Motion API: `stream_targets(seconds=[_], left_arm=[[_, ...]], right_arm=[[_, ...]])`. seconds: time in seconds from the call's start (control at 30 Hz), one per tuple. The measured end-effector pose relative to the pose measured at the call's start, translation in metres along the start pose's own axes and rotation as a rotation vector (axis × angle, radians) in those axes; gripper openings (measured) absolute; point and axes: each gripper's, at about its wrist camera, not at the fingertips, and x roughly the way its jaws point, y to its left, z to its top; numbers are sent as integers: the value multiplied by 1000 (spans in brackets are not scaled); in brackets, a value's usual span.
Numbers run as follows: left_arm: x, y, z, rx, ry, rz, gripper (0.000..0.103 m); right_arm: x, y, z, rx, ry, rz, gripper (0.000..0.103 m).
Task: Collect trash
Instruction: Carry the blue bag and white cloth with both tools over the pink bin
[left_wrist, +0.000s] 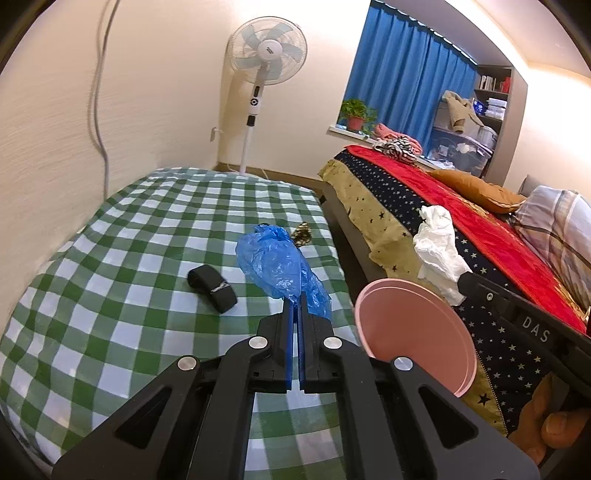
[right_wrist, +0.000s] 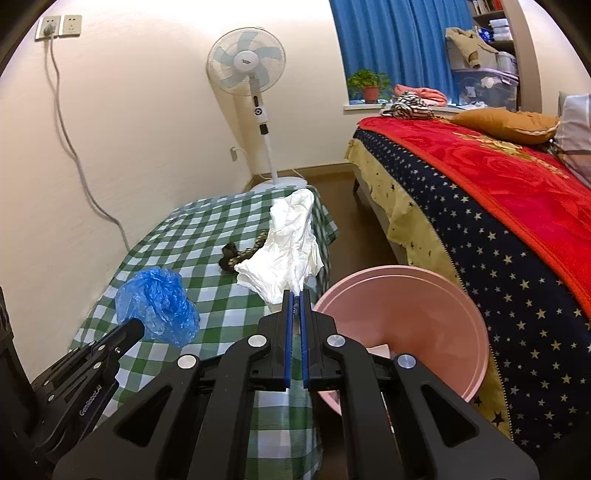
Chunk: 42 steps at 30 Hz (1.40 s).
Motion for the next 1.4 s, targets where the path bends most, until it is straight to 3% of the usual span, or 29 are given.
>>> stream_targets(seconds=[0.6,1.4], left_arm=[[35,-48,-4,48,28,-94,2],[95,-107,-21,111,125,-217,2]], right_arm=[[-3,-71,22,93,-13,-199,4],[18,-112,22,168,24,-302,4]])
